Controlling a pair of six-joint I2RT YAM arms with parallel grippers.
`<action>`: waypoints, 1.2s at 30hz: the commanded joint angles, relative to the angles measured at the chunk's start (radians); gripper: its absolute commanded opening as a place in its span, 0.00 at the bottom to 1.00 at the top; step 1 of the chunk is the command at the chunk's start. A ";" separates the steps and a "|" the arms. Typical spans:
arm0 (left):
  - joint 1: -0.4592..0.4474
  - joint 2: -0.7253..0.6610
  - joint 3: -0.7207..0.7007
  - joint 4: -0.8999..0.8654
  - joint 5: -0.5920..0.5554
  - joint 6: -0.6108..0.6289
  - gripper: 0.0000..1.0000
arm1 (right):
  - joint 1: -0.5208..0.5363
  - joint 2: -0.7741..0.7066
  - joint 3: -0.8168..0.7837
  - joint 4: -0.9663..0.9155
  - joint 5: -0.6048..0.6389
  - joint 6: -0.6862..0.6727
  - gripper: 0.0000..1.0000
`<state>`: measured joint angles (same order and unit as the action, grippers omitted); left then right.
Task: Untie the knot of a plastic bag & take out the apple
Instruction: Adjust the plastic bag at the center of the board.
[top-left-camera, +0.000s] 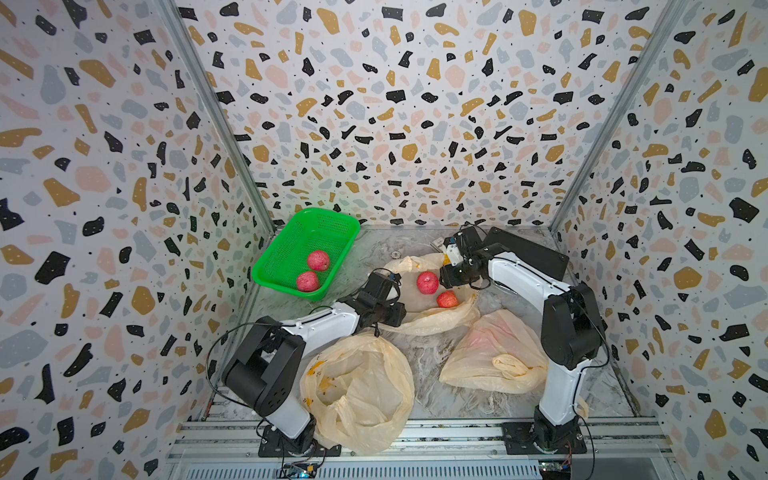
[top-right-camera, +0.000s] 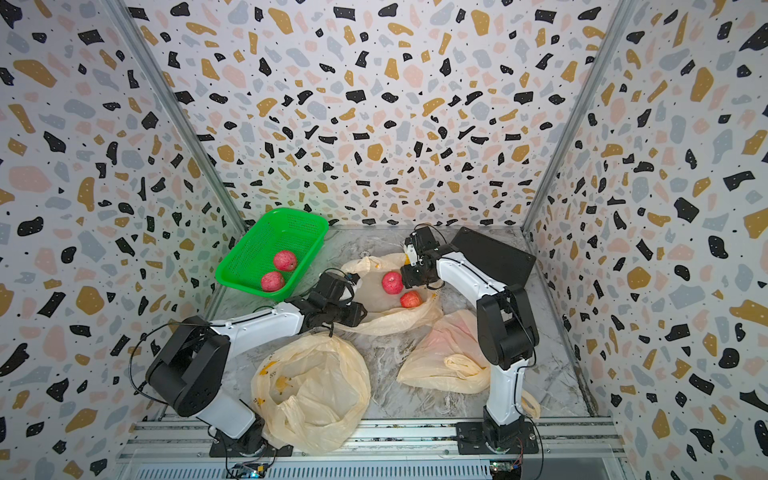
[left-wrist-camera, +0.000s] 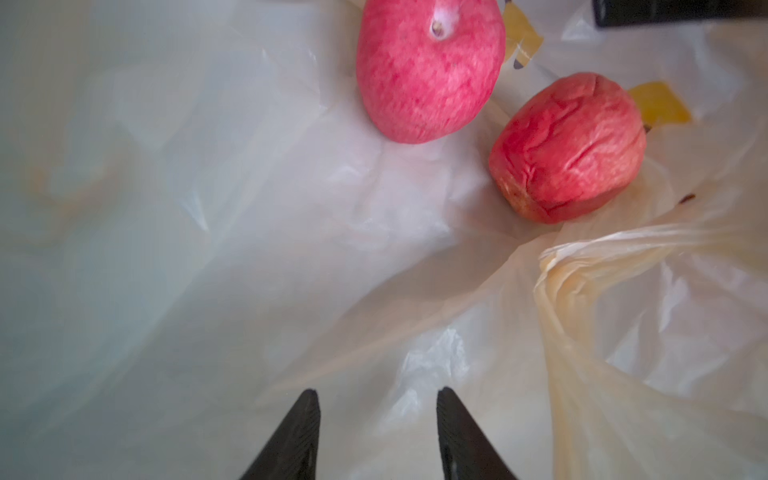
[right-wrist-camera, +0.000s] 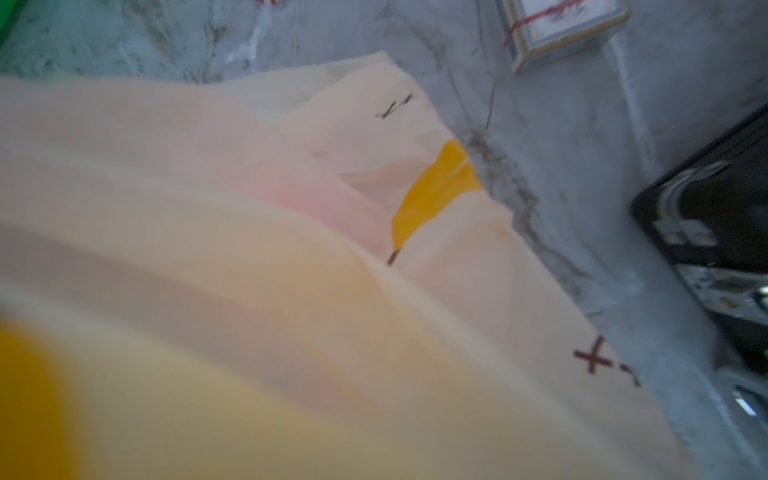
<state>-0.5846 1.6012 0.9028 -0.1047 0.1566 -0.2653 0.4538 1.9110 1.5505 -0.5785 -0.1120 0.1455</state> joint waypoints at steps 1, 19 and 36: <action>-0.001 -0.011 -0.020 0.006 0.012 0.024 0.48 | 0.020 -0.011 -0.017 -0.008 0.042 -0.021 0.68; 0.020 -0.056 -0.045 0.069 0.085 0.003 0.54 | 0.019 -0.096 -0.276 0.074 -0.130 0.053 0.78; 0.020 -0.189 -0.151 0.316 0.174 -0.133 0.99 | 0.130 -0.185 -0.368 0.082 -0.456 0.103 0.81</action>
<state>-0.5667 1.4082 0.7670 0.1131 0.3351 -0.3519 0.5529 1.7435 1.2045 -0.4774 -0.4862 0.2440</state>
